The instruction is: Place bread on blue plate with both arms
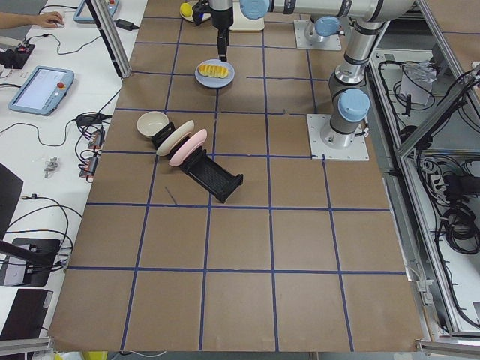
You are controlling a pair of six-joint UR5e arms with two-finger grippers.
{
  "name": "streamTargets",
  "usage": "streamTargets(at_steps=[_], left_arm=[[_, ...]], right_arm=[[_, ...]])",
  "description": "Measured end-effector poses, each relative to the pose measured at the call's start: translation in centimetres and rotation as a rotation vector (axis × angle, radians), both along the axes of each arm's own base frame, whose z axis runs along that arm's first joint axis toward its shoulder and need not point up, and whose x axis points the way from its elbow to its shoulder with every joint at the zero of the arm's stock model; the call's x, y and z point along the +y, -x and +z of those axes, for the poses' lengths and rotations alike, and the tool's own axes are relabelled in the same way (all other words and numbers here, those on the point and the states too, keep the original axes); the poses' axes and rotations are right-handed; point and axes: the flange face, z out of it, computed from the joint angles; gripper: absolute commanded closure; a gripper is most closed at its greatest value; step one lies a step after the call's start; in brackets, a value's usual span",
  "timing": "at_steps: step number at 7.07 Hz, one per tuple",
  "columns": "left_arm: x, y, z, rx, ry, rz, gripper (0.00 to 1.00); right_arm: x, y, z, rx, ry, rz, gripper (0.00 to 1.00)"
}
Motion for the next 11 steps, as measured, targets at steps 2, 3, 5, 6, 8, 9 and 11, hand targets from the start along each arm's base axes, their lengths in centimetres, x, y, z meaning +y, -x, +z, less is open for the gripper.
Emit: streamTargets(at_steps=[2,3,5,6,8,9,11], left_arm=[[0.0,0.0,0.0,0.0,0.0,0.0,0.0],[0.0,0.0,0.0,0.001,0.0,0.0,0.0],[0.0,0.0,0.0,0.0,0.0,0.0,0.0],[0.0,0.0,0.0,0.001,0.0,0.001,0.0],[0.0,0.0,-0.1,0.0,-0.001,0.001,0.0],[0.0,0.0,-0.1,0.001,-0.001,0.002,0.0],[0.0,0.0,-0.1,0.001,-0.001,0.002,0.0]], right_arm=[[-1.7,0.0,1.8,0.006,-0.02,0.002,0.0],[-2.0,0.1,1.8,0.01,-0.031,0.005,0.0],[-2.2,0.2,1.8,0.022,-0.033,0.006,0.0],[-2.2,0.4,1.9,0.045,-0.027,0.001,0.0],[-2.0,0.6,1.9,0.076,-0.025,0.002,0.0],[-1.9,0.6,1.8,0.079,-0.026,0.012,0.0],[-1.8,0.6,1.6,0.081,-0.028,0.049,0.0]])
